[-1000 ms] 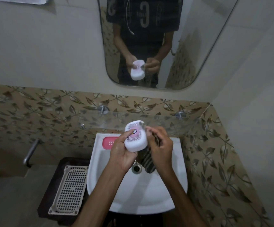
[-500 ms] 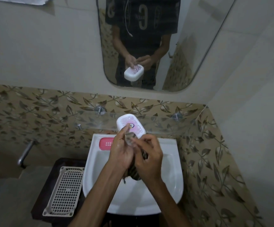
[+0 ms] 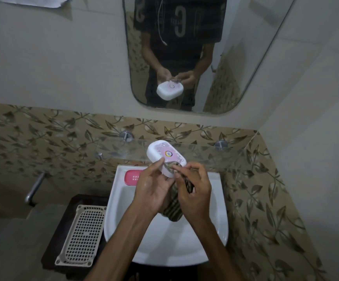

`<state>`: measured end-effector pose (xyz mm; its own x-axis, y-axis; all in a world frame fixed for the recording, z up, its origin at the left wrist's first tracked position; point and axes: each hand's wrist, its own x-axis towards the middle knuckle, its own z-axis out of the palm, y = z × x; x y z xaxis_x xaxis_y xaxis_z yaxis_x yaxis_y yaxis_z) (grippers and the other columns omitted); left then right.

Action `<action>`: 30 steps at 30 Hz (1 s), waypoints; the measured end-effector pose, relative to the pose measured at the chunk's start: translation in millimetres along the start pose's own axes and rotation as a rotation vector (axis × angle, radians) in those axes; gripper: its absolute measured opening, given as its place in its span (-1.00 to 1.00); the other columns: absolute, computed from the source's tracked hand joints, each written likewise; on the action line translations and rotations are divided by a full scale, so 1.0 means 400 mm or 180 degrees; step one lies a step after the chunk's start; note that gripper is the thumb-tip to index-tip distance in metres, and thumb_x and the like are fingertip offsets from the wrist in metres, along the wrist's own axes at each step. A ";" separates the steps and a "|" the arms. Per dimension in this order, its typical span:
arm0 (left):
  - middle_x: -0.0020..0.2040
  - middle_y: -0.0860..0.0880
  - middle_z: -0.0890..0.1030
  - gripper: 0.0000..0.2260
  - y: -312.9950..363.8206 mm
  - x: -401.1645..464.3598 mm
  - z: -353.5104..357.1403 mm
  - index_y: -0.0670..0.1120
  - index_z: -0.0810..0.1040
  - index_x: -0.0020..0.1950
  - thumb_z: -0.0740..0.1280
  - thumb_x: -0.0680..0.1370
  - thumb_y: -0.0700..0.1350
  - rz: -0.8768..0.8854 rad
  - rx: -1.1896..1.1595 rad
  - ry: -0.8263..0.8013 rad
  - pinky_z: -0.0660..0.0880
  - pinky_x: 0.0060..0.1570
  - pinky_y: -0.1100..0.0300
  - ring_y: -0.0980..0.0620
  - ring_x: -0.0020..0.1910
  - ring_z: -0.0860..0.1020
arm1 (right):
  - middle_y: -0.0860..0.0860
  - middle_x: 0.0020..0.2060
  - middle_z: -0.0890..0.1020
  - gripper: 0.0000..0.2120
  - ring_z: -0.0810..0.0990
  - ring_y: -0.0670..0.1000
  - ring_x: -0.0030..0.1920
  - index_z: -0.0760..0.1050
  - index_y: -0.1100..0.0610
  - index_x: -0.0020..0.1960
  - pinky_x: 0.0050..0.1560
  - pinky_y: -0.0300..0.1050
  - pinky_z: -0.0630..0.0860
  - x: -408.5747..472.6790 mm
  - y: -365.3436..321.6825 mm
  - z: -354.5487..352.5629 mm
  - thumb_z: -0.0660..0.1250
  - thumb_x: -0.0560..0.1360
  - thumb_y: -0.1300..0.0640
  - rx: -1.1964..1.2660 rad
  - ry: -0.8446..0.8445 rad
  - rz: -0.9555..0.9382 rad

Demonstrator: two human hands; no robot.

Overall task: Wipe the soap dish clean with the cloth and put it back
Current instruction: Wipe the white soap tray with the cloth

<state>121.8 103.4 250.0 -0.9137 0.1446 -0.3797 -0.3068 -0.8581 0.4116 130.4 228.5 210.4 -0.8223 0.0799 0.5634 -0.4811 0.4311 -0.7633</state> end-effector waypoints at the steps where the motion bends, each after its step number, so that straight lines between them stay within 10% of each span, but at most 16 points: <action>1: 0.25 -0.33 0.61 -0.60 0.009 0.000 -0.010 -0.35 0.42 0.43 0.26 0.61 -0.25 0.0021 0.0041 -0.0013 0.48 0.38 -0.12 -0.27 0.25 0.61 | 0.01 0.07 0.55 -0.79 0.59 -0.12 0.11 0.72 0.11 0.16 0.10 -0.29 0.54 0.006 0.008 -0.008 0.45 0.56 0.29 0.0035 -0.0071 0.0102; 8: 0.25 -0.34 0.63 -0.42 0.085 -0.015 -0.036 -0.32 0.69 0.15 0.27 0.61 0.22 -0.0608 0.0199 0.0114 0.49 0.31 -0.24 -0.28 0.17 0.66 | 0.08 0.04 0.59 -0.80 0.62 0.03 0.12 0.73 -0.01 0.11 0.16 -0.15 0.57 0.044 0.042 -0.060 0.43 0.57 0.22 0.0444 -0.0680 0.0488; 14: 0.24 -0.35 0.57 -0.73 0.084 -0.002 -0.062 -0.34 0.57 0.15 0.24 0.54 -0.22 -0.0264 0.0286 0.0175 0.65 0.02 -0.12 -0.29 0.11 0.65 | 0.07 0.01 0.55 -0.78 0.60 -0.06 0.07 0.74 0.00 0.10 0.08 -0.32 0.51 0.030 0.063 -0.069 0.45 0.58 0.27 0.0370 -0.0534 0.0850; 18: 0.08 -0.35 0.64 -0.72 0.047 -0.007 -0.067 -0.31 0.67 -0.10 0.22 0.56 -0.19 -0.0284 0.0321 0.0158 0.65 0.03 -0.14 -0.30 0.01 0.67 | 0.01 -0.02 0.59 -0.79 0.63 -0.07 0.04 0.75 0.04 0.12 0.03 -0.35 0.53 0.001 0.057 -0.056 0.47 0.56 0.27 0.0228 -0.0406 0.0873; 22: 0.29 -0.38 0.58 -0.61 0.015 0.000 -0.070 -0.31 0.56 0.31 0.39 0.58 -0.08 -0.0281 0.0582 0.0178 0.49 0.33 -0.24 -0.33 0.30 0.57 | -0.02 -0.02 0.58 -0.78 0.61 -0.12 0.06 0.73 0.07 0.14 0.00 -0.39 0.54 -0.033 0.047 -0.032 0.47 0.56 0.28 0.0123 -0.0362 0.0866; 30: 0.20 -0.34 0.55 -0.68 -0.011 0.003 -0.096 -0.30 0.50 0.27 0.25 0.54 -0.21 -0.0038 0.0142 0.0276 0.52 0.22 -0.09 -0.27 0.18 0.56 | -0.04 0.00 0.57 -0.78 0.62 -0.15 0.06 0.72 0.07 0.21 -0.02 -0.34 0.56 -0.073 0.028 0.001 0.44 0.59 0.23 0.0035 -0.0469 0.0507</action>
<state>132.2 88.7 216.0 -0.8840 0.1099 -0.4543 -0.3310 -0.8335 0.4424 148.8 230.6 185.0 -0.9234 0.0137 0.3836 -0.3441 0.4136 -0.8429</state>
